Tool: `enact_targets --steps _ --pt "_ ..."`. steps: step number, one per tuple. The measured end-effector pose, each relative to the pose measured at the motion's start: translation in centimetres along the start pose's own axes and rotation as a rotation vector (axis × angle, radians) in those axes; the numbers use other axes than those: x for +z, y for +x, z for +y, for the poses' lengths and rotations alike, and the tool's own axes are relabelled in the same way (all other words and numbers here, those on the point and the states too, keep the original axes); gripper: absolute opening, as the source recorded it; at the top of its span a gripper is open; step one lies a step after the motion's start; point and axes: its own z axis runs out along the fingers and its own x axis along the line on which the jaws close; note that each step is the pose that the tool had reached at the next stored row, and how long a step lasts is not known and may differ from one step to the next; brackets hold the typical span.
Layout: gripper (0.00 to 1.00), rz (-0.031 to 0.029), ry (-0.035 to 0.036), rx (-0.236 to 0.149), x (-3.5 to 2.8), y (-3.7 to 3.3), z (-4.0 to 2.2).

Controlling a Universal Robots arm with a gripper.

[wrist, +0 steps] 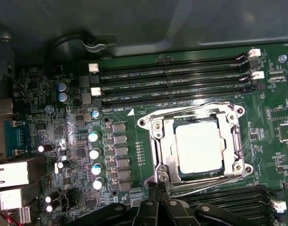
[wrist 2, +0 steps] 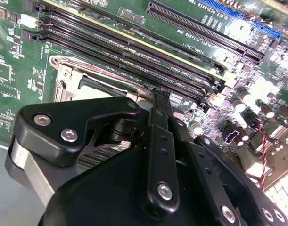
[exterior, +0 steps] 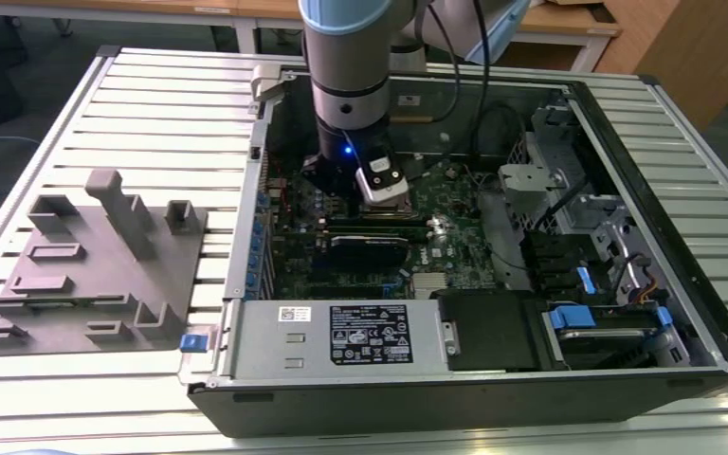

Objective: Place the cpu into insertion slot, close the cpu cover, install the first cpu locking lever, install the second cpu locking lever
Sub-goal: 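Install the second cpu locking lever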

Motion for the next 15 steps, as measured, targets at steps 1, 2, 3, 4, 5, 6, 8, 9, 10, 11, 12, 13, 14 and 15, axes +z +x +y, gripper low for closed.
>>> enact_targets --steps 1,2,3,4,5,6,8,9,10,11,12,13,14,15 --pt "0.11 -0.0004 -0.0025 0.000 0.02 0.02 -0.03" --pt "0.11 -0.0007 -0.0049 0.000 0.02 0.06 -0.05" --pt "0.11 -0.0011 -0.0074 0.000 0.03 0.11 -0.07" --pt "0.11 -0.0016 -0.0103 0.001 0.04 0.18 -0.08" --pt "0.11 -0.0022 -0.0130 0.001 0.04 0.24 -0.10" --pt "0.11 -0.0028 -0.0152 0.001 0.05 0.29 -0.11" --pt "0.11 -0.0040 -0.0170 0.001 0.11 0.36 -0.15" --pt "0.11 -0.0050 -0.0173 0.001 0.16 0.42 -0.18" --pt "0.11 -0.0062 -0.0174 0.001 0.21 0.49 -0.22" --pt "0.11 -0.0076 -0.0182 0.001 0.26 0.57 -0.26" --pt "0.11 -0.0088 -0.0201 0.001 0.29 0.63 -0.29" --pt "0.11 -0.0096 -0.0232 0.001 0.32 0.66 -0.30" --pt "0.11 -0.0102 -0.0286 0.001 0.36 0.67 -0.29" --pt "0.11 -0.0107 -0.0331 0.002 0.42 0.68 -0.28"
